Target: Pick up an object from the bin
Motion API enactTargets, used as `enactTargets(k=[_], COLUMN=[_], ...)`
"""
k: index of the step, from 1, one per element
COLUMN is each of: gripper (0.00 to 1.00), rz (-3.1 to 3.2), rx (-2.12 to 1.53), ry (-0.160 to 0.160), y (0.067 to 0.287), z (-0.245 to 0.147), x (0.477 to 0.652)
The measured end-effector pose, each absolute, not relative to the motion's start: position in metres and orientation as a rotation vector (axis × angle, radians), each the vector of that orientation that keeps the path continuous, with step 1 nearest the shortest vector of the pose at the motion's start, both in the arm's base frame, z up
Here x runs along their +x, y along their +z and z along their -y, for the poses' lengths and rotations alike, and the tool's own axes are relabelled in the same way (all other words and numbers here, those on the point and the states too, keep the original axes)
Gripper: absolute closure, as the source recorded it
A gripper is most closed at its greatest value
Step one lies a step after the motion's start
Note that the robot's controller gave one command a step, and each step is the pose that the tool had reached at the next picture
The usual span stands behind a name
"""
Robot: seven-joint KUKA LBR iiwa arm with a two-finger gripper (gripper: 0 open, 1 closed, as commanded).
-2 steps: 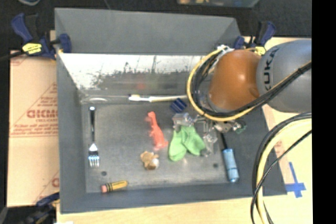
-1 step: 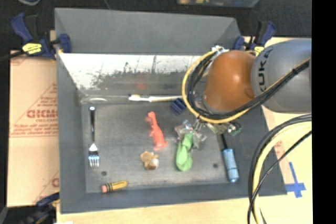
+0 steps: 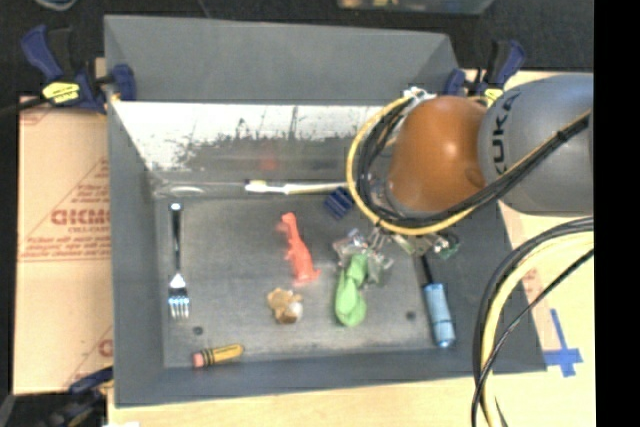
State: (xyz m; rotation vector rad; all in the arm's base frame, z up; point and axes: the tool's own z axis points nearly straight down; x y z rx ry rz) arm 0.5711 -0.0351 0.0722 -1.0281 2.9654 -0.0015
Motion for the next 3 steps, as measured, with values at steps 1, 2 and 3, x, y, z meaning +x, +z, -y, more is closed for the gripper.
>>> enactTargets(k=[1,2,3], gripper=[1.0,1.0,1.0], rz=[-2.967,-2.965,-2.96], rx=[-1.027,-1.024,-1.02], ry=[0.0,-0.001,-0.005], y=[0.088,0.13,0.151], z=[0.035,0.035,0.036], x=[0.57,0.57,0.572])
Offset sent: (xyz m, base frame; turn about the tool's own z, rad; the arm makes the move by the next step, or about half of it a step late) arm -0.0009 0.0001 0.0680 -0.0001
